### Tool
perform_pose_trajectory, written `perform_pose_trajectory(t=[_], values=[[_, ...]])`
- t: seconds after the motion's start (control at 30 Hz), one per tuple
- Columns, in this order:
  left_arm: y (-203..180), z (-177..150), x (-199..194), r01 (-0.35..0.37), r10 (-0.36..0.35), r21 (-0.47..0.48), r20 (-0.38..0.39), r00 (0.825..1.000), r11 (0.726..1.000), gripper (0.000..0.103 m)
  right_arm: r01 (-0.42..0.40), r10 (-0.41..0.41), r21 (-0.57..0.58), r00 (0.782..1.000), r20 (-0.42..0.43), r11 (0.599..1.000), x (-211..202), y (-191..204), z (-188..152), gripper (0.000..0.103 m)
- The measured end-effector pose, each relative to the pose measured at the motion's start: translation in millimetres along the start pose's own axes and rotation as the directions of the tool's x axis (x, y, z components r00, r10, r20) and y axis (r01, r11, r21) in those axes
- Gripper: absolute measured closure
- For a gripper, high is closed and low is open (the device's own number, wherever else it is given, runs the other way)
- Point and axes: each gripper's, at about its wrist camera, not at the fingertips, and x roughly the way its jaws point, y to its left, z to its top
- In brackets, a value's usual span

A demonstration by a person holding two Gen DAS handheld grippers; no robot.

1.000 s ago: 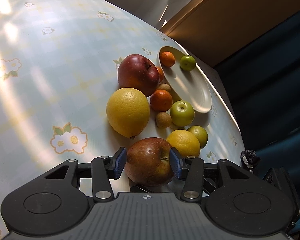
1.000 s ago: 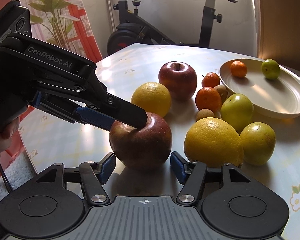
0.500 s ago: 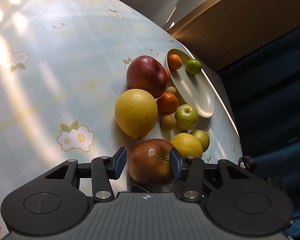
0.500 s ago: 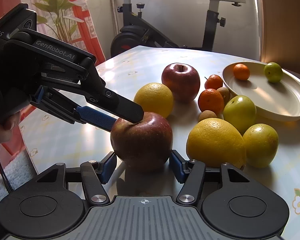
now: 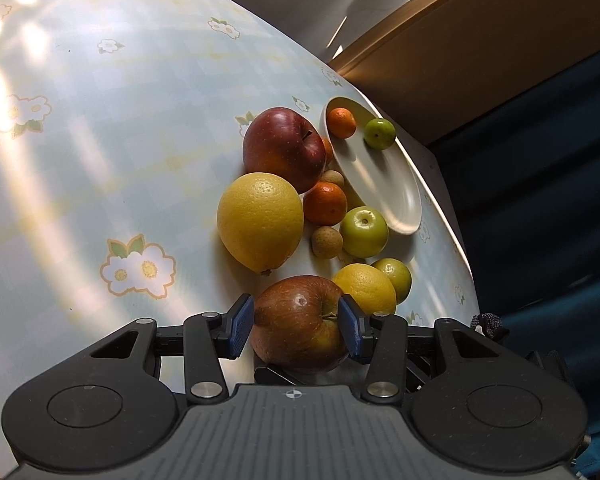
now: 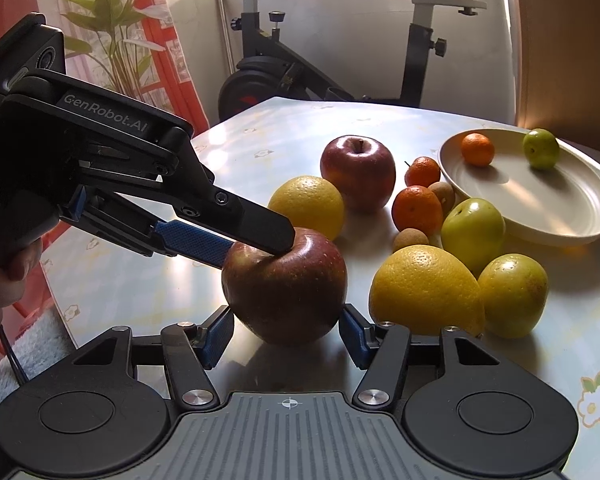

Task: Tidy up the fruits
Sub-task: 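Carry the red apple onto the cream plate and open the left gripper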

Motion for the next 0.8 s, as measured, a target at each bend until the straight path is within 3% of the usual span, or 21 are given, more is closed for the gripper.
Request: perform_pose_trajectory(t=[0.4,0.63,0.8], values=[[-50.6,43.0,-18.3,0.029,-0.036,0.093,0.080,0.996,0.995,0.055,0.035,-0.031,-0.036,0.994,0.108,0.999,-28.1,-29.1,62.4,0.049],[-90.7,89.9,10.2,0.035,-0.045,0.157,0.059,0.997,0.987,0.055,0.055,-0.051,-0.032,0.992,0.120,0.998,-24.7,-77.4,95.6,0.049],[-105.1,122.2,45.1,0.018,-0.023,0.181,0.024,0.999,0.983,0.055,0.053,-0.053,-0.005,0.995,0.090,0.999,0.1,-115.5,109.4,0.049]])
